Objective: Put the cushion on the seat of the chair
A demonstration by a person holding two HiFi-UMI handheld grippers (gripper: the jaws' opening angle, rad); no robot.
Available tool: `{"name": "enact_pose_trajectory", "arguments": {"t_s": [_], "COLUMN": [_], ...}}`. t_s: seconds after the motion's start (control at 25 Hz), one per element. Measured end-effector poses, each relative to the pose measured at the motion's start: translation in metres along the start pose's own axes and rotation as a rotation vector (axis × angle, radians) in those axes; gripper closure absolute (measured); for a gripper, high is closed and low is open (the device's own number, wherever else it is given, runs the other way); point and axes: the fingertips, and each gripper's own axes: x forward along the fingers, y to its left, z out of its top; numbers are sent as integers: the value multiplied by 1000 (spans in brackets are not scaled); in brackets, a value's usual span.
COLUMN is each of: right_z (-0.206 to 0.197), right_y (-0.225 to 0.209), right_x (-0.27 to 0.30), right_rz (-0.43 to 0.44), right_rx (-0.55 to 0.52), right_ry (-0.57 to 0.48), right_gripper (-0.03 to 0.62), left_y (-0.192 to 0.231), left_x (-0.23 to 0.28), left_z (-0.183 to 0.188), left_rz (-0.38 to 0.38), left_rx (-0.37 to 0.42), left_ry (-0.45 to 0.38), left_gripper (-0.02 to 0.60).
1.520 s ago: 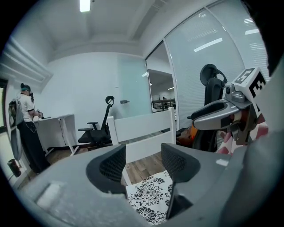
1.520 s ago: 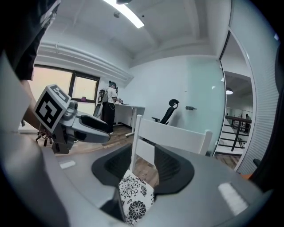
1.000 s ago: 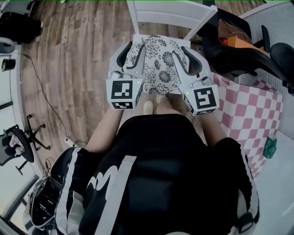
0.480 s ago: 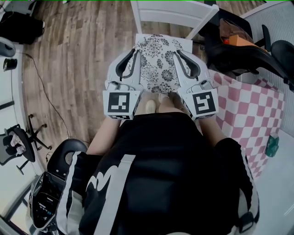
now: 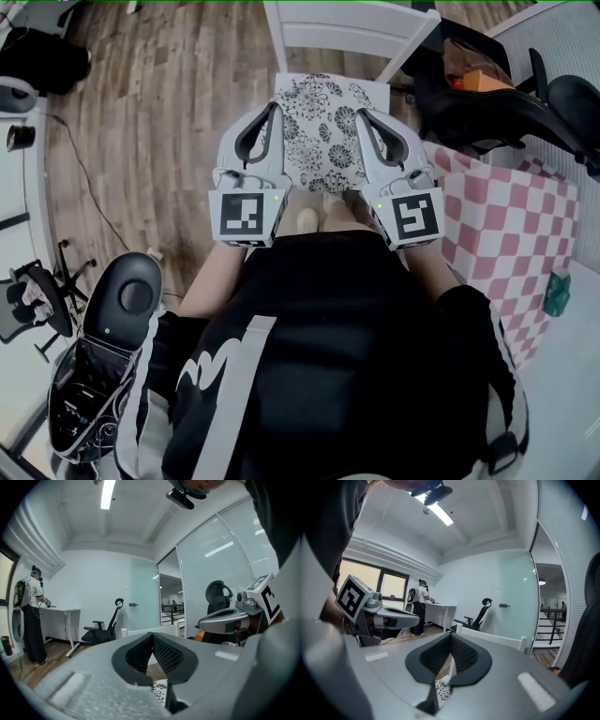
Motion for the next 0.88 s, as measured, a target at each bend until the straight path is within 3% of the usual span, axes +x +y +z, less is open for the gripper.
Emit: {"name": "enact_pose_trajectory", "arguments": {"t_s": [0.56, 0.88], "right_z": [26, 22], "right_y": [0, 3], "right_x": [-3, -7], "right_rz": [-52, -22], "right_rx": [15, -6], "right_ry": [-71, -71], "right_gripper": [595, 595], "left_y": [5, 5], "left_x": [-6, -11], "left_z": [4, 6], "left_rz": [-7, 1], "left_rx": [-23, 4], "left_ry": [-30, -16], "left_gripper": [581, 581]}}
